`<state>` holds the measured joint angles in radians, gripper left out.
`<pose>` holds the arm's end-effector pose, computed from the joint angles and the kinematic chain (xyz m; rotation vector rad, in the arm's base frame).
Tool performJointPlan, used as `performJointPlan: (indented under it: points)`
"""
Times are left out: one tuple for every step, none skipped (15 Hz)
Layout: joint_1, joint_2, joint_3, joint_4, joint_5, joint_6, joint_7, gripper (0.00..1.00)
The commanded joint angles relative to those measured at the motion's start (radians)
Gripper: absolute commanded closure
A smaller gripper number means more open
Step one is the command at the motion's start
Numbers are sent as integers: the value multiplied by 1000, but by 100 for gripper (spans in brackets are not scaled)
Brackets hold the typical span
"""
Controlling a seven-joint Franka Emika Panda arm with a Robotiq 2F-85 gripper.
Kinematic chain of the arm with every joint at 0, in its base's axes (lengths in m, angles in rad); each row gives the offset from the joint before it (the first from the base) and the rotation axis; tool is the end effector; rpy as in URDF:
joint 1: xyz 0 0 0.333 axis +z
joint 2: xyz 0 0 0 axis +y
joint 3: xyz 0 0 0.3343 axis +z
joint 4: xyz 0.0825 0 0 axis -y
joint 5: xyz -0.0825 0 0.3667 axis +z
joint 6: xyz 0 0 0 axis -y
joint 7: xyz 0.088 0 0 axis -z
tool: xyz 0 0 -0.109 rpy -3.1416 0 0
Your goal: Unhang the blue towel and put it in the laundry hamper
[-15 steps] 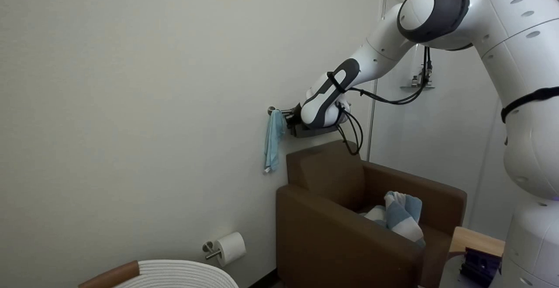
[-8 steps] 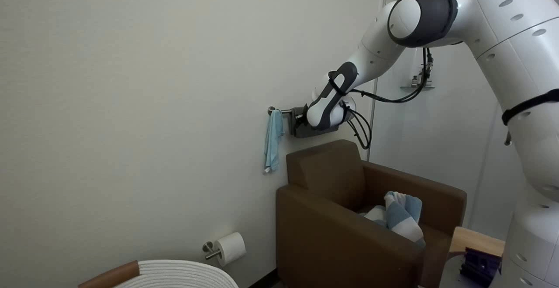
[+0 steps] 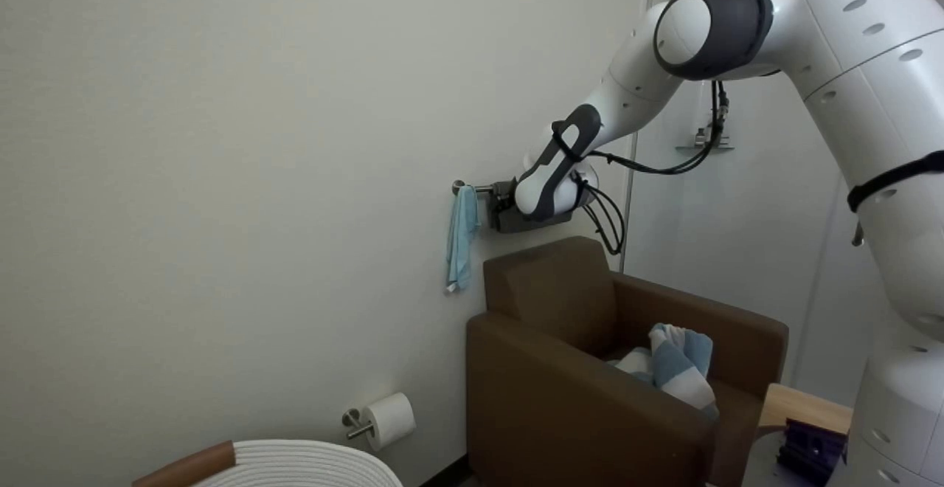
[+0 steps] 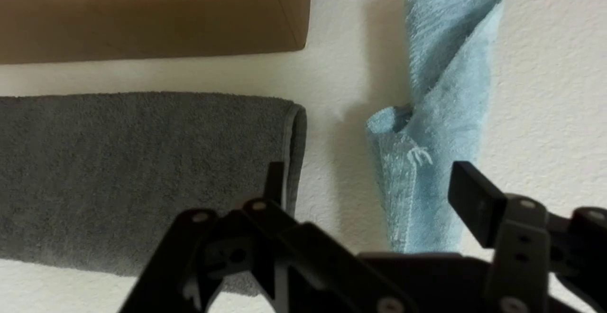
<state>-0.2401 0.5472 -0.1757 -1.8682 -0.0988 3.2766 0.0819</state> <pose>0.6418 -0.2511 0.3553 2.6162 -0.4306 1.1807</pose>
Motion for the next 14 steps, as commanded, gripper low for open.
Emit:
performJointPlan:
  points:
    - [-140, -50, 175, -76, -18, -149, -46, 0]
    - [-193, -51, 237, -89, -3, -193, -69, 0]
    - [-219, -45, 257, -91, 6, -227, -79, 0]
    - [-222, -34, 233, -95, 3, -218, -63, 0]
    - [-257, -17, 250, -89, 5, -196, -67, 0]
    - [-222, 3, 180, -86, 51, -139, -102, 0]
    - [-224, 17, 154, -78, 45, -107, -105, 0]
    - [-233, 26, 142, -71, 46, -93, -120, 0]
    - [-244, 37, 134, -68, 43, -67, -129, 0]
    - [-261, 46, 137, -66, 38, -38, -140, 0]
    - [-290, 61, 150, -57, -7, -1, -121, 0]
    - [-301, 72, 151, -54, -18, 41, -125, 0]
    - [-309, 86, 152, -46, -28, 81, -123, 0]
    - [-307, 99, 142, -41, -35, 122, -118, 0]
